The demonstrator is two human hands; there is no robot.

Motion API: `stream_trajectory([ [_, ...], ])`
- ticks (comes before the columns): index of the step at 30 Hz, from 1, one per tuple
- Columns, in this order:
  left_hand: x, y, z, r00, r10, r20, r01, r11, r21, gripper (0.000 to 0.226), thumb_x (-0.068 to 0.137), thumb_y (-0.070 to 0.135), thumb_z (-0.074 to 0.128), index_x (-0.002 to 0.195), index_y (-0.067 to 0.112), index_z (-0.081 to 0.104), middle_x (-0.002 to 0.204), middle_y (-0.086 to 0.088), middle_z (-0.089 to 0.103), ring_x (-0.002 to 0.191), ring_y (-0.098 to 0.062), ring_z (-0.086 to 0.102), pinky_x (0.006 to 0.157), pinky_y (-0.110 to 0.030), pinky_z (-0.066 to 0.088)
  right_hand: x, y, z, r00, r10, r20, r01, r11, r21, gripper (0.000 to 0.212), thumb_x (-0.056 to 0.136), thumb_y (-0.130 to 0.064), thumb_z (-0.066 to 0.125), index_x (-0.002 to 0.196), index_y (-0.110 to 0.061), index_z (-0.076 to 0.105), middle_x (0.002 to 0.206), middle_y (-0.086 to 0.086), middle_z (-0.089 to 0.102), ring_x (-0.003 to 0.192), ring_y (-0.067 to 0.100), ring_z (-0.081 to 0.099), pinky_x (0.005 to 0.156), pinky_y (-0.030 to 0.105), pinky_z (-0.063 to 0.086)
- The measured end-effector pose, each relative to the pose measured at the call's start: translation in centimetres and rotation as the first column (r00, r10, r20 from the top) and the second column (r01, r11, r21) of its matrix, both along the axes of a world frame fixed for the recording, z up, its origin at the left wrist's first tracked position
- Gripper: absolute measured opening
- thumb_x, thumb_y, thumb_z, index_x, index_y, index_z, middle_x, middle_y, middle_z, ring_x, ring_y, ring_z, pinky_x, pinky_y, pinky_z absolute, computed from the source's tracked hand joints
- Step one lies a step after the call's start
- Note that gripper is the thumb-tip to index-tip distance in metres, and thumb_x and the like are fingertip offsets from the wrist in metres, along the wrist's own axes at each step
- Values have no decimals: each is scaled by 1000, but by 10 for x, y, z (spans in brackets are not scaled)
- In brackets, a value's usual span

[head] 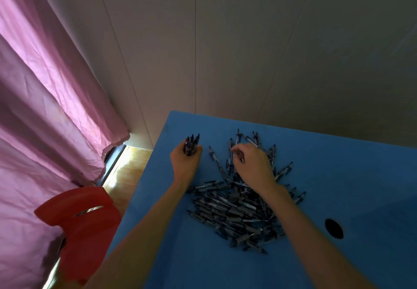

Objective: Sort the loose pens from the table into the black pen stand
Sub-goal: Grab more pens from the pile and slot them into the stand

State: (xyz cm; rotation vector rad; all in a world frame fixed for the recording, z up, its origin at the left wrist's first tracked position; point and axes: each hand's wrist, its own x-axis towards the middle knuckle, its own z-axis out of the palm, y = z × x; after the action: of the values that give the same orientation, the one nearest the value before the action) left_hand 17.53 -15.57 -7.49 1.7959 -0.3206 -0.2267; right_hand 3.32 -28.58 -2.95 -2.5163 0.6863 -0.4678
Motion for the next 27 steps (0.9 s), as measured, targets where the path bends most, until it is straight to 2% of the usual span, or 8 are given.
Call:
stream_trajectory([
  [4,3,1,-7,999,-25,35,26,999,-19,47,88,13,71,62,21,32,56,2,31,55,-8,26,56,-27,25,0,9,-10,1000,8,0,-8,1000,2,21,97,-16,59,116,-16,69,108,-1,68,88,10,64,85,31,56],
  [8,5,5,-13,998,-63,7,64,998,-2,36,87,15,71,68,13,40,62,-8,37,60,-11,31,59,-30,27,-6,14,-16,1000,4,-18,-4,1000,7,21,98,-16,58,116,-15,69,107,-1,68,86,12,64,83,30,56],
  [13,7,4,0,999,34,-41,-40,988,-149,46,83,7,66,63,5,25,60,-10,22,61,-19,19,58,-41,21,-10,16,-17,1000,-14,-18,15,1000,26,20,97,-15,60,114,-16,70,106,-2,67,86,10,64,82,28,57],
  [17,9,2,-1,992,89,-86,-103,981,-167,53,93,28,68,64,-6,40,64,-10,48,58,-17,32,55,-36,30,-11,16,-16,1000,-21,-18,21,999,25,19,97,-15,60,112,-16,70,108,-2,67,86,9,64,81,23,54],
  [20,10,2,1,991,117,-61,-125,981,-152,56,94,39,67,66,-7,51,65,-10,64,54,-8,46,54,-23,39,-10,16,-17,999,-28,-16,29,999,27,20,97,-15,60,114,-17,70,109,-3,67,86,9,64,81,22,53],
  [23,10,4,0,998,56,9,-55,993,-104,58,91,40,71,65,-3,42,63,-23,43,56,-12,38,56,-30,33,-9,18,-18,999,-31,-8,31,999,19,21,97,-15,60,115,-16,70,108,-3,67,87,9,64,81,22,53],
  [25,9,7,1,999,29,13,-29,998,-64,56,89,34,75,63,11,30,62,-13,28,58,-13,27,59,-33,26,-9,20,-20,1000,-22,-5,22,1000,12,21,96,-15,60,115,-16,70,106,-2,67,86,10,63,81,25,54],
  [27,11,10,1,999,31,-9,-32,998,-53,55,89,33,74,65,14,28,63,-9,24,60,-13,23,60,-34,25,-8,22,-21,1000,-15,-2,15,1000,12,20,96,-15,60,114,-16,69,106,-2,67,84,9,63,81,26,54],
])
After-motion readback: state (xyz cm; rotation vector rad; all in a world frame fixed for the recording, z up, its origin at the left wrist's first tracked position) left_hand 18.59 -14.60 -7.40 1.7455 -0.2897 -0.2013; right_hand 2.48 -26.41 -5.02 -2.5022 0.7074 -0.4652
